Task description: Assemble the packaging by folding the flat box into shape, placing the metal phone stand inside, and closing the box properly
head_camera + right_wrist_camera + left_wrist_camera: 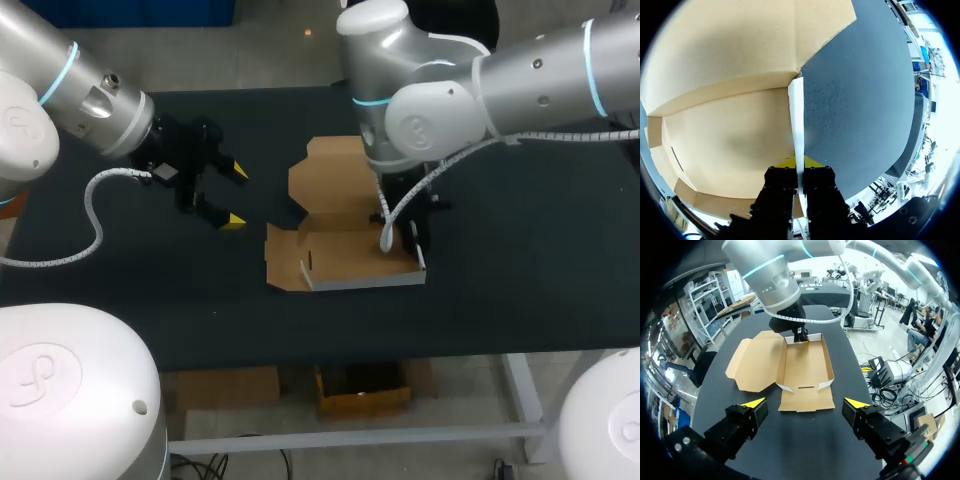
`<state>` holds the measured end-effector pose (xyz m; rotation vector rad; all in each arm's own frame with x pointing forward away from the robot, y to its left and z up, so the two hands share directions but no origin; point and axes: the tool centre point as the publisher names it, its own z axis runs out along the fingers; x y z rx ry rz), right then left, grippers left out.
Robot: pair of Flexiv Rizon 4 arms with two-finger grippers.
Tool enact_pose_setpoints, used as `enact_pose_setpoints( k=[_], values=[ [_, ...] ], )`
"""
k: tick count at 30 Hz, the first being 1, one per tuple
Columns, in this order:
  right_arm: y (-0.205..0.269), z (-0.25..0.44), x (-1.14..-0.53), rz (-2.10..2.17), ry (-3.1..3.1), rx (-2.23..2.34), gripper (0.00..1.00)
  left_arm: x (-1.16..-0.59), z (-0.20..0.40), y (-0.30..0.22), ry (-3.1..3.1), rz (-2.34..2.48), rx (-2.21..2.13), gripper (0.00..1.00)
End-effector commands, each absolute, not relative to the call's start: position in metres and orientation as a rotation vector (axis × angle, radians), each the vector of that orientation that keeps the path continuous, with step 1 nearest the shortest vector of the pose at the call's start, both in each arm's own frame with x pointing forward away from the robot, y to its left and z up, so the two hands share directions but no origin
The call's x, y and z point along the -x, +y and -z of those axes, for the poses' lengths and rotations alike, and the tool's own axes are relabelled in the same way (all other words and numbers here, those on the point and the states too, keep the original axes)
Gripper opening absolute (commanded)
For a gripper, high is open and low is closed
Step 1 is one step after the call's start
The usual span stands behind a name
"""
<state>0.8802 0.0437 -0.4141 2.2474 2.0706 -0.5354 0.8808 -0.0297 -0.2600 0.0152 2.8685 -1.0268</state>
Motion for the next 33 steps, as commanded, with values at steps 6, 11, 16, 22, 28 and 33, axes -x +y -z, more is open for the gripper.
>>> enact_pose_setpoints(
  k=[6, 11, 16, 22, 28, 33],
  values=[
    [0.0504, 0.4167, -0.8824, 0.663, 1.971, -2.179, 0.00, -0.8813, 0.2594, -0.0296, 2.872, 1.023, -0.016, 1.00],
    [0.0470, 0.4129, -0.8786, 0.470, 2.075, -2.224, 0.00, -0.8813, 0.2594, -0.0296, 2.872, 1.023, -0.016, 1.00],
    [0.0455, 0.4109, -0.8756, 0.268, 2.173, -2.246, 0.00, -0.8813, 0.2594, -0.0296, 2.872, 1.023, -0.016, 1.00],
    [0.0457, 0.4123, -0.8779, 0.162, 2.239, -2.255, 0.00, -0.8813, 0.2594, -0.0296, 2.872, 1.023, -0.016, 1.00],
    [0.0480, 0.4134, -0.8812, 0.091, 2.317, -2.253, 0.00, -0.8813, 0.2594, -0.0296, 2.872, 1.023, -0.016, 1.00],
    [0.0494, 0.4145, -0.8843, 0.083, 2.367, -2.261, 0.00, -0.8813, 0.2594, -0.0296, 2.872, 1.023, -0.016, 1.00]
  ],
)
